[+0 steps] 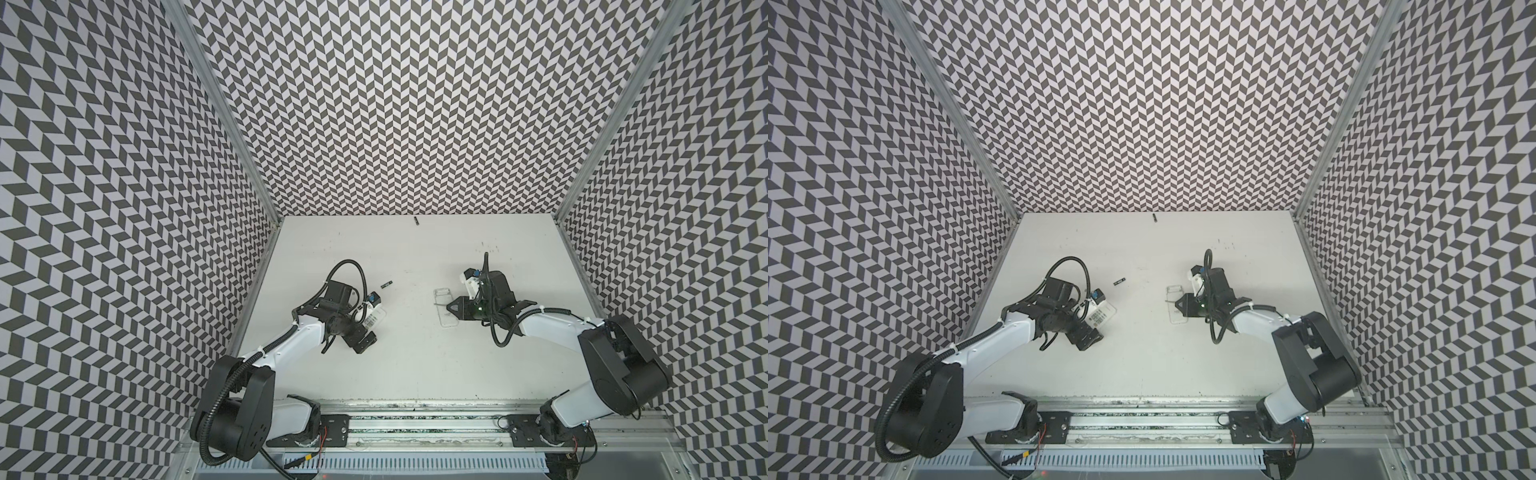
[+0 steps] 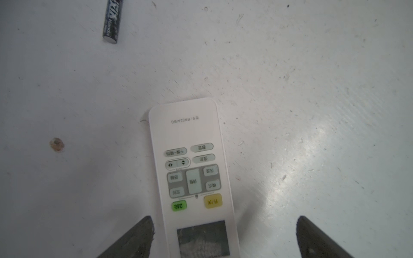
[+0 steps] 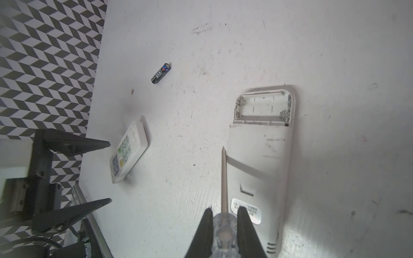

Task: Unload the batteries from the remote control
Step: 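Move the left gripper over the button remote while the right approaches the empty remote, then lower the right gripper and release the screwdriver beside the empty remote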

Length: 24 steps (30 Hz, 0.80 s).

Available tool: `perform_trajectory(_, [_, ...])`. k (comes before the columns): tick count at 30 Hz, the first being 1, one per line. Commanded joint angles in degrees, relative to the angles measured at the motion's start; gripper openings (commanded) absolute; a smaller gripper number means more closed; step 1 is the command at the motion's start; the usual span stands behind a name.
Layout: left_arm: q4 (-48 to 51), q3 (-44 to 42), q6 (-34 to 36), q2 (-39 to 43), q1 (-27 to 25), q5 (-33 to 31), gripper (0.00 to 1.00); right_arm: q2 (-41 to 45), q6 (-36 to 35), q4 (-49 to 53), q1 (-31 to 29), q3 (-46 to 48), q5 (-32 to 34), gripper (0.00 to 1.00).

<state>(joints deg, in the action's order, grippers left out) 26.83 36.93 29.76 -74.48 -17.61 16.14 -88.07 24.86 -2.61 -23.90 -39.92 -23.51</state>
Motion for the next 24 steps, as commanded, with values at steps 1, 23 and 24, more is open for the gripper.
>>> perform_trajectory(1, [-3.1,-1.3,1.5,0.6,-0.2,-0.7,0.99,2.2,-0.6,-0.8,1.2,-0.1,-2.7,0.0])
perform_trajectory(23, [-8.1,-2.0,2.5,-6.7,-0.2,-3.4,0.77,12.3,6.2,-17.8,3.9,14.2,18.3,0.0])
perform_trajectory(24, [-8.1,-2.0,2.4,-6.8,-0.2,-3.7,0.74,12.0,6.2,-17.6,4.1,14.3,18.4,0.0])
